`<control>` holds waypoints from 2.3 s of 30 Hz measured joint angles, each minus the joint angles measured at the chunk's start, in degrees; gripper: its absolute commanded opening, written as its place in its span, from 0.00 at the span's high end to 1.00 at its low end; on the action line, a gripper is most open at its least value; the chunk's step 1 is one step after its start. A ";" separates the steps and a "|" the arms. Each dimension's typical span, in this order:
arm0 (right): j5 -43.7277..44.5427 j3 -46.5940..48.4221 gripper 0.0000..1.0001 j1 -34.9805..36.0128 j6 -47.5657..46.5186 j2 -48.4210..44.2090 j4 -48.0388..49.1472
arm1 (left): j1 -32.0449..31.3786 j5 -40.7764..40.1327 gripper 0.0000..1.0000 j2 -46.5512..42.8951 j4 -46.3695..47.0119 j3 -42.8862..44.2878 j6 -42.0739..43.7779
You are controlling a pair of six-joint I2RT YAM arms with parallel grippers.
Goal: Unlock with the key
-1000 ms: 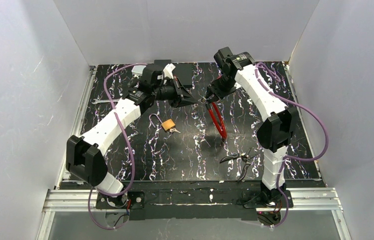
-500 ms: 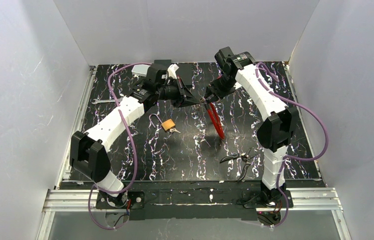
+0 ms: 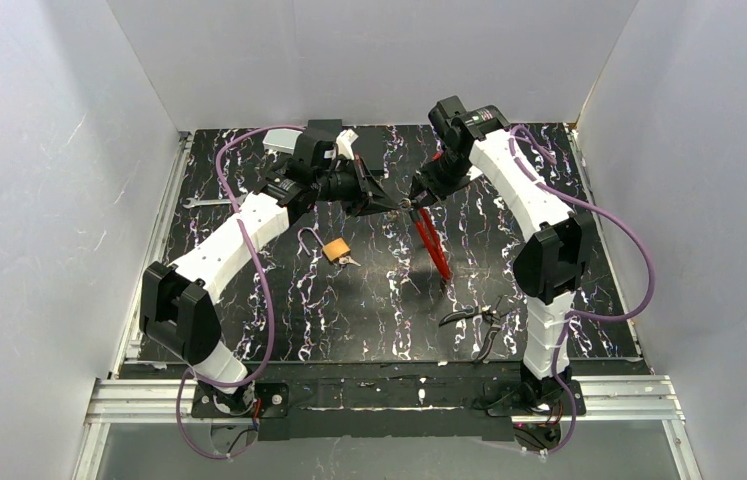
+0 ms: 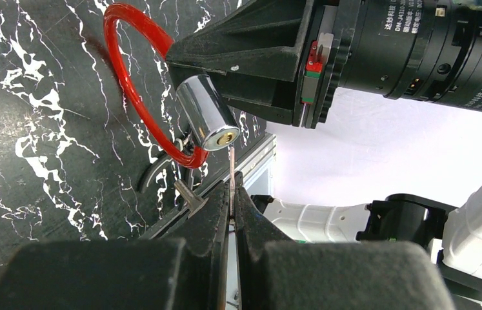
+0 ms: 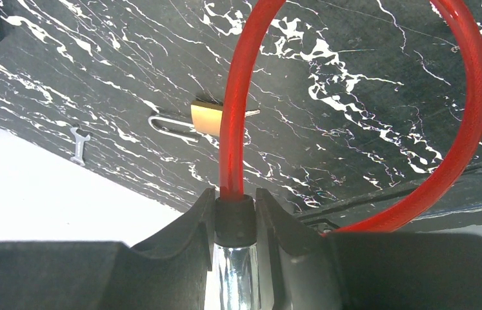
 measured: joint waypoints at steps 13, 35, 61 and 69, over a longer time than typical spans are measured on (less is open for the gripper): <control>-0.11 -1.81 0.99 0.87 -0.26 0.15 0.68 | 0.00 -0.52 1.00 -0.04 -0.81 -1.29 0.57; -0.92 -3.72 0.99 1.86 -0.37 0.55 3.26 | -0.04 -2.08 1.00 -0.44 -2.62 -3.74 1.84; -1.75 -4.59 0.99 2.21 -1.01 0.61 3.91 | -0.04 -3.06 1.00 -2.43 -2.51 -3.28 0.85; -1.75 -4.59 0.99 2.21 -1.01 0.61 4.33 | -0.04 -3.37 1.00 -1.66 -2.51 -3.28 0.46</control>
